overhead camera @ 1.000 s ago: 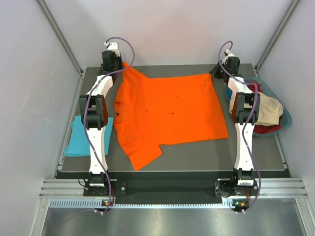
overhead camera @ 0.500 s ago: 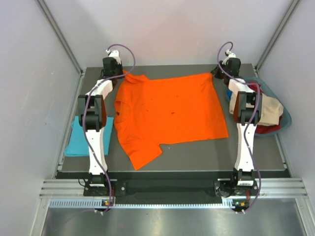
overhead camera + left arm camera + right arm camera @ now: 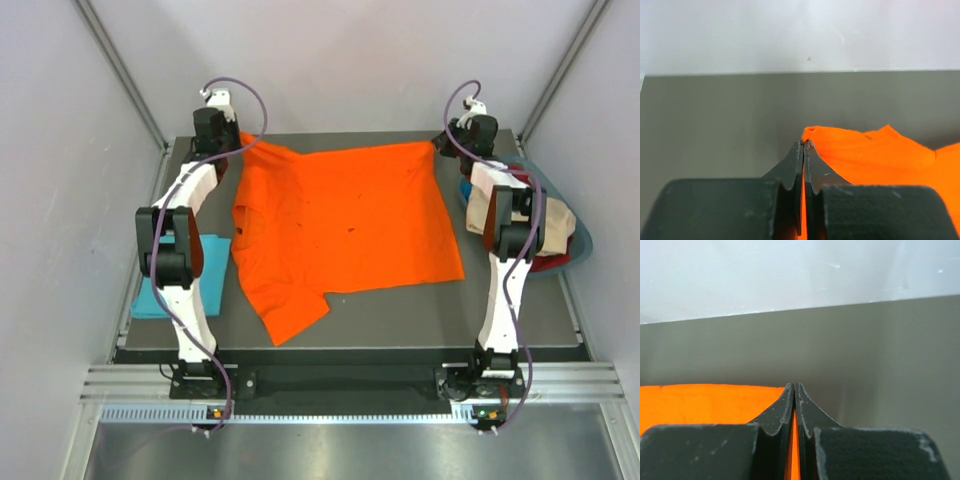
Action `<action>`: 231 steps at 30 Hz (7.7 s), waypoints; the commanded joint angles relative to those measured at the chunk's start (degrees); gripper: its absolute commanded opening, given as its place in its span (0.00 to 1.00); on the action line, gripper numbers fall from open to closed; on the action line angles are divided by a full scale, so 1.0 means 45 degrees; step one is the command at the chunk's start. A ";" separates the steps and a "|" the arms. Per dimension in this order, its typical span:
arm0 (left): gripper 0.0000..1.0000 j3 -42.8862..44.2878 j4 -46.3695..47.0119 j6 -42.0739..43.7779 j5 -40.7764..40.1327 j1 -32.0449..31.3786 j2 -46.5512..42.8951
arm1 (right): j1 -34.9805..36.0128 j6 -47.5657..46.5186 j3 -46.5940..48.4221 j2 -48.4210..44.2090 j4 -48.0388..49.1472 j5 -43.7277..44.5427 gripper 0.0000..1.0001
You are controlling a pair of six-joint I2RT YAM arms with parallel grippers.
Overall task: Fold and stack the t-shirts
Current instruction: Fold the tshirt
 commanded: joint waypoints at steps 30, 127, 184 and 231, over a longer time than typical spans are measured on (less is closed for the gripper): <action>0.00 -0.3802 -0.8172 -0.2027 -0.2002 -0.0756 -0.4706 | -0.0436 -0.0779 -0.5489 -0.4198 0.0470 0.0027 0.00; 0.37 -0.6831 -0.9522 -0.3590 0.0554 -0.2104 -0.7636 | 0.0580 -0.2169 -0.6230 -0.7168 -0.5253 0.3426 0.28; 0.37 -0.4513 -0.6375 -0.6325 -0.1375 -0.2260 -0.2209 | 0.1869 0.0824 -0.3145 -0.4236 -0.8789 0.8623 0.21; 0.48 0.0024 -0.7819 -0.1757 -0.0493 -0.1615 -0.0039 | 0.1283 0.2561 -0.1211 -0.1855 -0.8593 0.7195 0.22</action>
